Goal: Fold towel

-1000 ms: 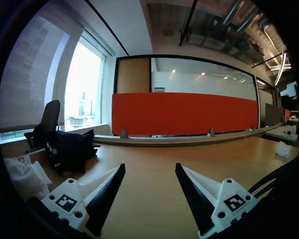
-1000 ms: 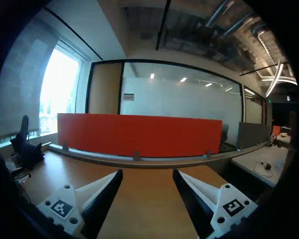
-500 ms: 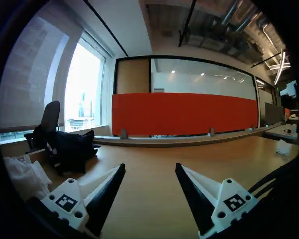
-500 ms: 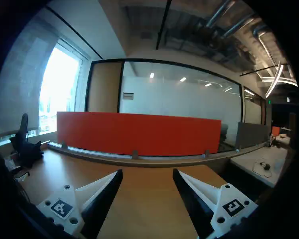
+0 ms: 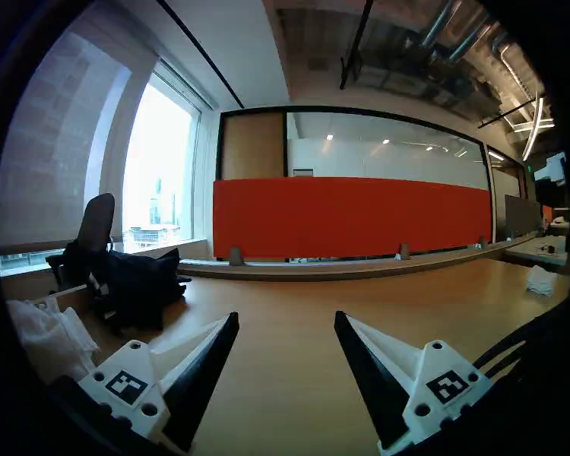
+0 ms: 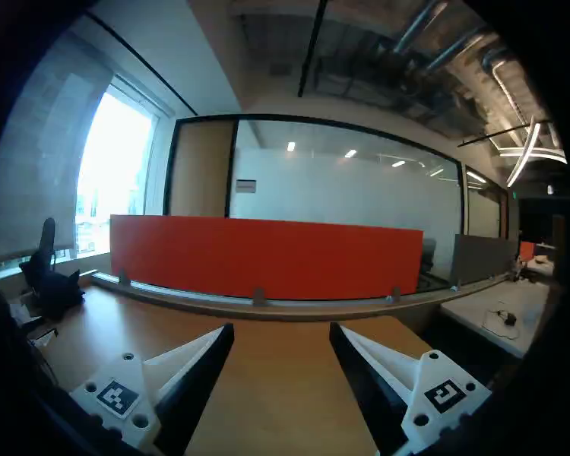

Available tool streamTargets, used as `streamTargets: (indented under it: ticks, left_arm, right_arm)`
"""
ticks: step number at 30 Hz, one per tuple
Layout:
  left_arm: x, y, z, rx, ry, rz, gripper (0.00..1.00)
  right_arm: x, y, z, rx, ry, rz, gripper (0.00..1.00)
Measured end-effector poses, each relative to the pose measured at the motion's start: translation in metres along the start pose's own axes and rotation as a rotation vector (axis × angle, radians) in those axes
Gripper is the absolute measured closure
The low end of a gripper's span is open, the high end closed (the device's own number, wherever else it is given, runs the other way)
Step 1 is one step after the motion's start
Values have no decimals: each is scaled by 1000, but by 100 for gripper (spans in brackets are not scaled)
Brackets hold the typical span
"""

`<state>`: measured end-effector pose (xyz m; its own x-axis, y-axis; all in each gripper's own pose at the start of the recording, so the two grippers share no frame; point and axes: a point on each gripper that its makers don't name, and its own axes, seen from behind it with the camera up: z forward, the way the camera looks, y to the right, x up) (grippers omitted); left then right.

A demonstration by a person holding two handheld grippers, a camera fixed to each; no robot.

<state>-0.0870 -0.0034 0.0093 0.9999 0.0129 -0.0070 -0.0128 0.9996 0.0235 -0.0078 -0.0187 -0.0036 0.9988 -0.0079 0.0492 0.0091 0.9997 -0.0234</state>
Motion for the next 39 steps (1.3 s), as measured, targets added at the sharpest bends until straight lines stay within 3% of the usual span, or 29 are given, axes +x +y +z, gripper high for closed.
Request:
streamTargets:
  ticks: [17,27,39]
  left_arm:
    - [-2,0,1,0,0,0,7]
    - [-2,0,1,0,0,0,7]
    - [-2,1,0,0,0,-1,7]
  right_arm:
    - [15,16,-1,6,76,-1,3]
    - [-10,29,0,0,90,16,3]
    - [-64,27,5,14,69,46,3]
